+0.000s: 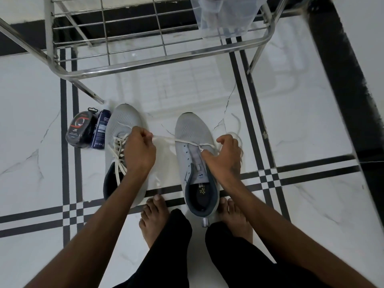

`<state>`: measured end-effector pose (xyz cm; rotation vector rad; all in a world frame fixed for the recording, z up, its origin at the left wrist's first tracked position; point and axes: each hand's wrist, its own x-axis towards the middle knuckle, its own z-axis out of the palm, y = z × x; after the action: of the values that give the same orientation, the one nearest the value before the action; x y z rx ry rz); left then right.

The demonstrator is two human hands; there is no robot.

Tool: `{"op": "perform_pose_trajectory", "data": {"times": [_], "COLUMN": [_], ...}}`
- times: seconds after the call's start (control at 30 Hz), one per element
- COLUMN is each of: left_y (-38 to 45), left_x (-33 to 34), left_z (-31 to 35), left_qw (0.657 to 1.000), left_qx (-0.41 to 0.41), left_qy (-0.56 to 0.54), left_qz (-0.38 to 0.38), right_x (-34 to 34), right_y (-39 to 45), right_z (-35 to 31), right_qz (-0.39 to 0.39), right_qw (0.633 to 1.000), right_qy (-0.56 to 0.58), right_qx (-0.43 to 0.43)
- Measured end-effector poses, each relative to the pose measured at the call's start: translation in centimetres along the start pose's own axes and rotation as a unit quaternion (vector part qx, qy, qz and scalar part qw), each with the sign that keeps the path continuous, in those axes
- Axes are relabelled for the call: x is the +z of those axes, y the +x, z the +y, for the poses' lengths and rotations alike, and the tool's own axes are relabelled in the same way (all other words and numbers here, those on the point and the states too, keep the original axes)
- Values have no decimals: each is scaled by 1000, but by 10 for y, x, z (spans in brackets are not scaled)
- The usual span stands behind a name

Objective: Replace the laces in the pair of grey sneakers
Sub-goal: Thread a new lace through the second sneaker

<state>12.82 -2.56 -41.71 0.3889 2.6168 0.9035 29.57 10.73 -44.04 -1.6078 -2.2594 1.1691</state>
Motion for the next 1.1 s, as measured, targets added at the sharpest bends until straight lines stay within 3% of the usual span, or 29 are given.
{"op": "perform_pose_trajectory", "data": {"times": [0.1,0.2,0.3,0.5,0.57,0.67,0.73,0.83,0.9,0.97,1.1], "left_y": [-15,-21,-22,-11,-12,-15,-18,-22,-24,-23,-15], "left_x": [4,24,46,55,54,51,49,47,45,42,36], "left_z": [8,32,47,41,40,40,43,47,49,51,51], "left_qw": [964,931,916,902,906,904,898,895,895,900,925], "left_qx": [199,307,259,254,261,278,290,299,303,295,232], "left_qy": [175,188,259,289,263,234,232,221,204,171,128], "left_qz": [33,-61,-165,-197,-206,-223,-237,-249,-258,-273,-271], "right_x": [4,6,-2,-31,-37,-45,-44,-37,-30,-20,-8], "right_y": [0,0,7,32,43,60,66,56,31,5,-19], "right_z": [2,4,9,18,15,3,-3,-10,-17,-16,3], "right_qz": [-29,-68,-73,-166,-194,-209,-180,-75,-56,-86,-77], "right_qw": [999,996,995,981,979,958,965,992,988,979,987], "right_qy": [9,51,62,-36,40,175,140,-102,-76,-73,-52], "right_qx": [-12,-30,-35,-95,-57,84,126,-31,-125,-170,-129]}}
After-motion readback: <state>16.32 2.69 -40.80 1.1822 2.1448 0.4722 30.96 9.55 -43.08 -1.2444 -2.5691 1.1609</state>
